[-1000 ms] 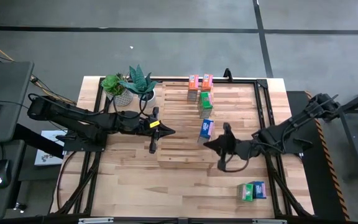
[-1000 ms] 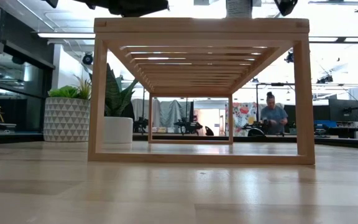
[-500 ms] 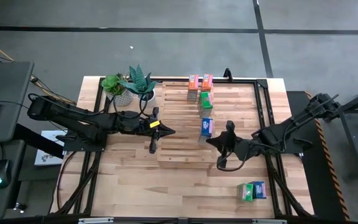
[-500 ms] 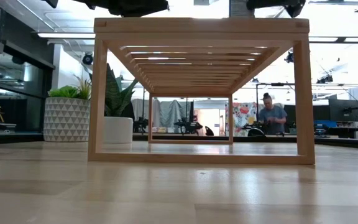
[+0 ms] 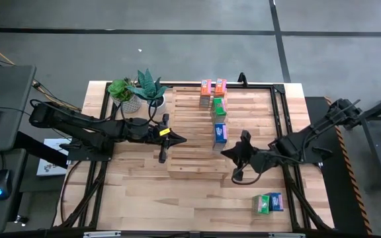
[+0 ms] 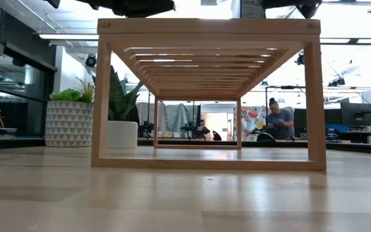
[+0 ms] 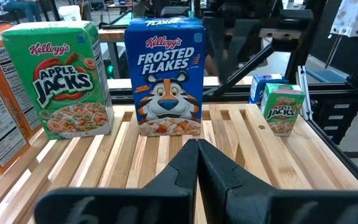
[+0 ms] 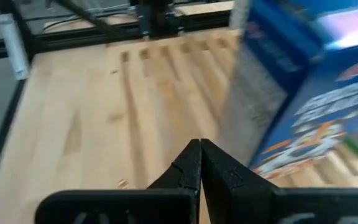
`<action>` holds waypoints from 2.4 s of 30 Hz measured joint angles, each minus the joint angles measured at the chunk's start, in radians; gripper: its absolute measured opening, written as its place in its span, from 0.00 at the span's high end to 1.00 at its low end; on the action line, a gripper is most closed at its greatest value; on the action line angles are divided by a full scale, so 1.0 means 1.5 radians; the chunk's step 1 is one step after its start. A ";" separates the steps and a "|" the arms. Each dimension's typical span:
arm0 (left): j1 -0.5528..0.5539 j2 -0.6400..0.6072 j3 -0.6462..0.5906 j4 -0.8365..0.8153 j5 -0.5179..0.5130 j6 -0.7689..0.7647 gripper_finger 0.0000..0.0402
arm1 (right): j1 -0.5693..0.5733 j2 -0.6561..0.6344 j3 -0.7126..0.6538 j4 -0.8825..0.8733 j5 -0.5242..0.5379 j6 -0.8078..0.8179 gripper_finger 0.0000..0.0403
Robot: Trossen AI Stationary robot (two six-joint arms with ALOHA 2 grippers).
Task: Stack cereal on shelf
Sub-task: Put the green cereal box on the shelf aligned with the other green cereal box
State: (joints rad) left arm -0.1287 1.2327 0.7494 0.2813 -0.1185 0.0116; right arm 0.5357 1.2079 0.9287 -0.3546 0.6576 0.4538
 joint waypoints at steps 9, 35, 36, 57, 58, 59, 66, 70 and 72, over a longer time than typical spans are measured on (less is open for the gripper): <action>0.000 0.000 0.000 0.000 0.000 0.000 1.00 | 0.050 -0.025 0.078 -0.123 -0.174 0.123 1.00; 0.000 0.000 0.000 -0.005 0.003 0.000 1.00 | 0.270 0.010 0.093 -0.481 -0.452 1.167 1.00; 0.000 0.000 0.000 -0.005 0.002 0.000 1.00 | 0.270 0.010 0.093 -0.496 -0.452 1.175 1.00; 0.000 0.000 0.000 -0.005 0.002 0.011 1.00 | 0.270 0.010 0.093 -0.500 -0.420 1.211 0.36; 0.000 0.000 0.000 -0.005 0.002 0.011 1.00 | 0.270 0.010 0.093 -0.479 -0.426 1.212 0.33; 0.000 0.000 0.000 -0.005 0.002 0.011 1.00 | 0.270 0.010 0.093 -0.456 -0.432 1.216 0.32; 0.000 0.000 0.000 -0.005 0.002 0.011 1.00 | 0.261 0.060 0.125 -0.324 -0.474 1.263 0.28; 0.000 0.000 0.000 -0.005 0.002 0.010 1.00 | 0.248 0.142 0.188 -0.363 -0.558 1.243 0.28; 0.000 0.000 0.000 -0.005 0.002 0.010 1.00 | 0.242 0.176 0.223 -0.412 -0.564 1.230 0.28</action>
State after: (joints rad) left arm -0.1287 1.2327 0.7494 0.2737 -0.1158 0.0273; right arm 0.8988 1.4722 1.2639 -0.9726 -0.1886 2.2987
